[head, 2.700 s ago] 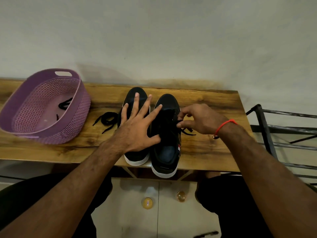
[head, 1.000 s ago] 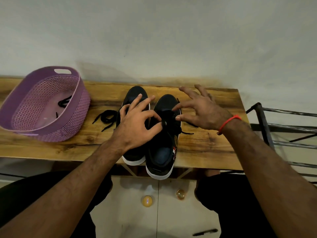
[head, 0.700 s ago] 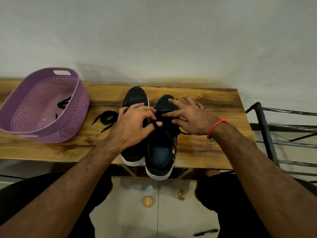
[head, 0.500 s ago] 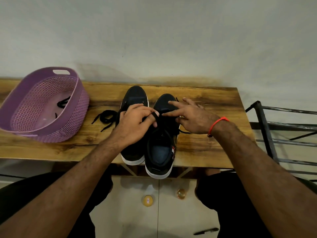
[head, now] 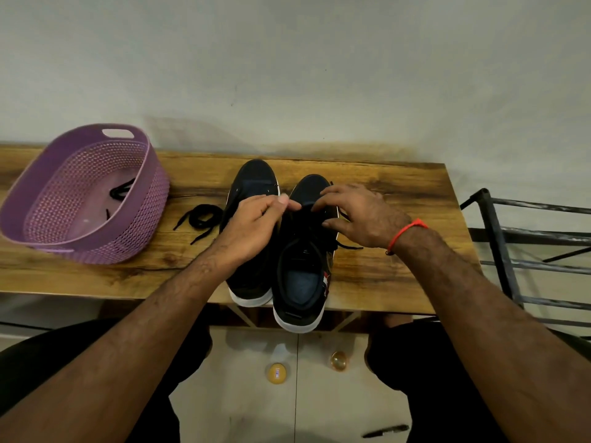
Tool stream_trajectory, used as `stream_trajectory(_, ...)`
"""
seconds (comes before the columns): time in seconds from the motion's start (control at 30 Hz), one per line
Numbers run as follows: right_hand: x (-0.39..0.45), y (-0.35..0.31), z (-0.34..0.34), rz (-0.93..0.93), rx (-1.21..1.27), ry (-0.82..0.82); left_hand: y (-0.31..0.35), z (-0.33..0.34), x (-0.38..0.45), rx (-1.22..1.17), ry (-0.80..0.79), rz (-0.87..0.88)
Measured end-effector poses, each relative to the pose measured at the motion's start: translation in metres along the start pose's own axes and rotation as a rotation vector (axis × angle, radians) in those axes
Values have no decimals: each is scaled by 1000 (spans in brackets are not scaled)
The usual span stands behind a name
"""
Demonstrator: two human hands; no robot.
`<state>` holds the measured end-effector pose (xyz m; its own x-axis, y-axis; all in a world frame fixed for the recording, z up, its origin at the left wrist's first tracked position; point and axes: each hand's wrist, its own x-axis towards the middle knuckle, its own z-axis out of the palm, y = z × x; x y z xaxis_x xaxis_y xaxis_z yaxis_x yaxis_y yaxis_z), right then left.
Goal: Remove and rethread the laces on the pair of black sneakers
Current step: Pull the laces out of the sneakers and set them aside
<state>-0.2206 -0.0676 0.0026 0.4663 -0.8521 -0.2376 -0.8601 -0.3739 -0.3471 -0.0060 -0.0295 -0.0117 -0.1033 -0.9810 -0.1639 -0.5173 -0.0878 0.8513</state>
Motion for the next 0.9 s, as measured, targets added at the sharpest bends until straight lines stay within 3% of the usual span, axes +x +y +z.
stream_trajectory(0.1,1,4,2,-4,21,69,7,-2,-1,-139,22,-49)
stream_trajectory(0.23,2,9,2,-9,19,58,-9,-1,2,215,-50,170)
stream_trajectory(0.33,2,9,0,-16,43,59,-12,1,1,263,-58,206)
stream_trajectory(0.53,-4,5,-6,-102,145,-21,0,3,-5,323,-23,216)
stream_trajectory(0.67,-9,2,-10,-98,23,-149,3,1,-7,320,-24,196)
stream_trajectory(0.9,-3,9,-9,-80,251,16,7,4,-9,329,-16,209)
